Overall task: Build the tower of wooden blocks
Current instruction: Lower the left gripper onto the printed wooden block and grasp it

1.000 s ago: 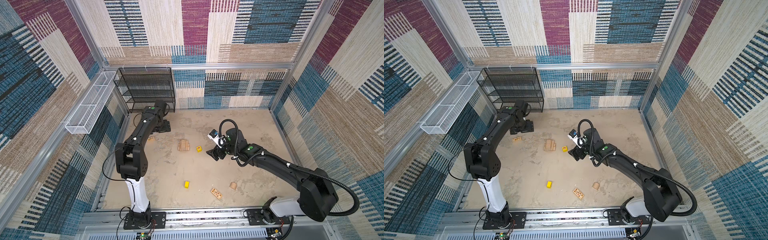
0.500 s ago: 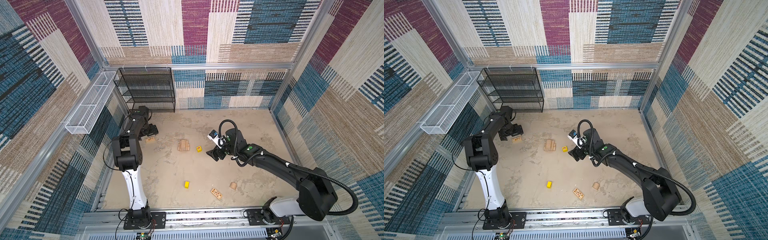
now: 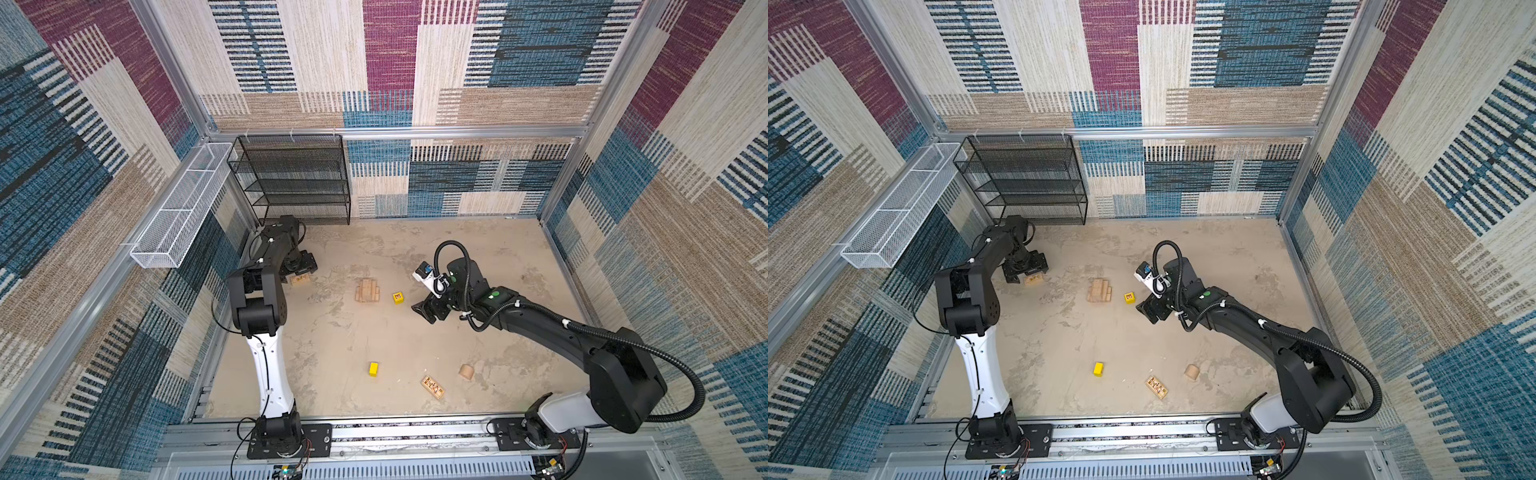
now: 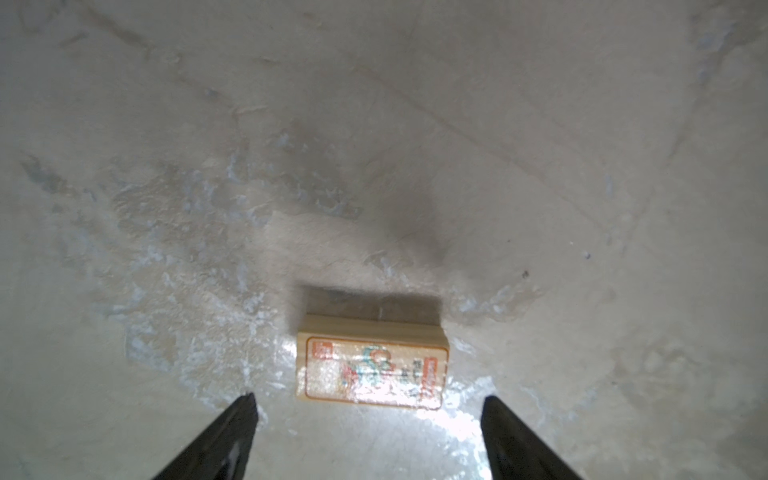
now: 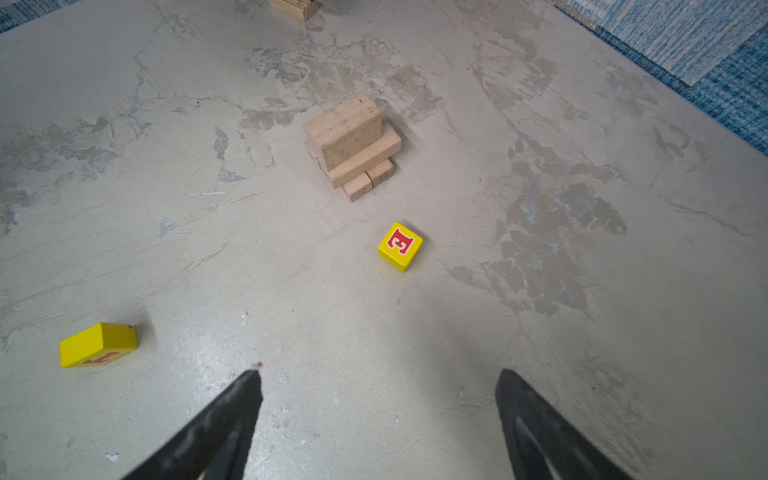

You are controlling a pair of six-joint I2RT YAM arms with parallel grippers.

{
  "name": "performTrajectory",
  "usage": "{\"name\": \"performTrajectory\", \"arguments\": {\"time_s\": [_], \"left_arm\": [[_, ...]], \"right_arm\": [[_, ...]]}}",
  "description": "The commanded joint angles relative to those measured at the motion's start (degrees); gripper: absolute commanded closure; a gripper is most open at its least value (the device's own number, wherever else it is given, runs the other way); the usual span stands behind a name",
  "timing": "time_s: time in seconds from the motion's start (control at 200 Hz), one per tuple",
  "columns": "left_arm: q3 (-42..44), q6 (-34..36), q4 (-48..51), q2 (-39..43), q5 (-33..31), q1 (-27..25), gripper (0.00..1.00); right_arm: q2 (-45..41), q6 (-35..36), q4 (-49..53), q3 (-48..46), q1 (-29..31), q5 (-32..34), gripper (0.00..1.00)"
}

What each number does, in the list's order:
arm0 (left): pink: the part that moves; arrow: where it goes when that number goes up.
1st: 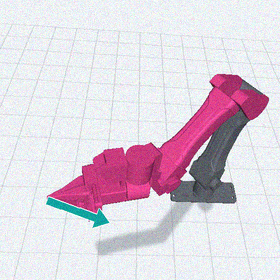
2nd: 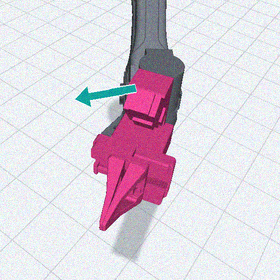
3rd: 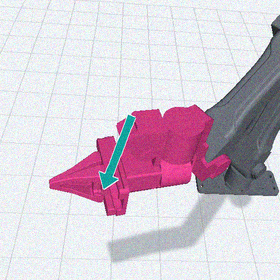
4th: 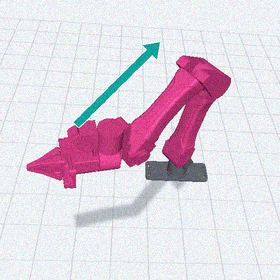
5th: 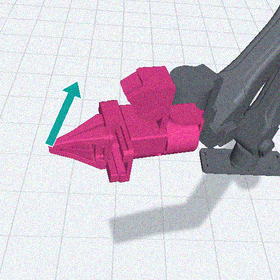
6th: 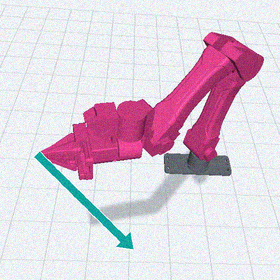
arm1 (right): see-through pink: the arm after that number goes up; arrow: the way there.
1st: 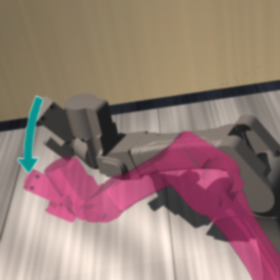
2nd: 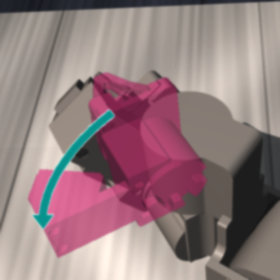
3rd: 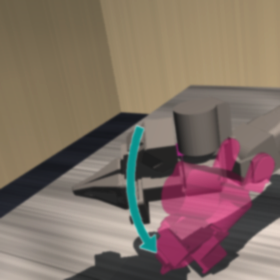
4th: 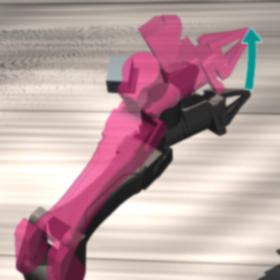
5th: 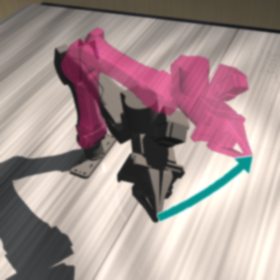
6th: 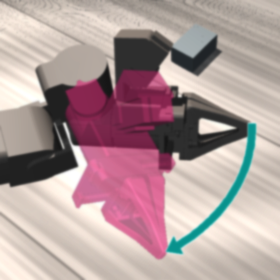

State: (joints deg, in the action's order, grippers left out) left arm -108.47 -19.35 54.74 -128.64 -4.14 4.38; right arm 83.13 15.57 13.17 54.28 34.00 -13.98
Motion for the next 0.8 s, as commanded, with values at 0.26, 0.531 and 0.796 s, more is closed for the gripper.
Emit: {"name": "performTrajectory", "arguments": {"time_s": [0.26,0.531,0.796], "left_arm": [[-1.9,2.0,0.0,-2.3,0.0,0.3,0.22],[-1.6,3.6,0.1,-2.7,1.2,0.5,0.28],[-1.6,4.5,0.3,-3.0,1.3,0.5,0.34]], "right_arm": [[0.2,0.6,-0.2,1.0,0.0,-0.9,0.11],[1.1,0.8,0.1,1.5,0.0,-0.9,0.11],[2.2,0.9,0.8,2.2,-0.1,-1.4,0.14]]}}
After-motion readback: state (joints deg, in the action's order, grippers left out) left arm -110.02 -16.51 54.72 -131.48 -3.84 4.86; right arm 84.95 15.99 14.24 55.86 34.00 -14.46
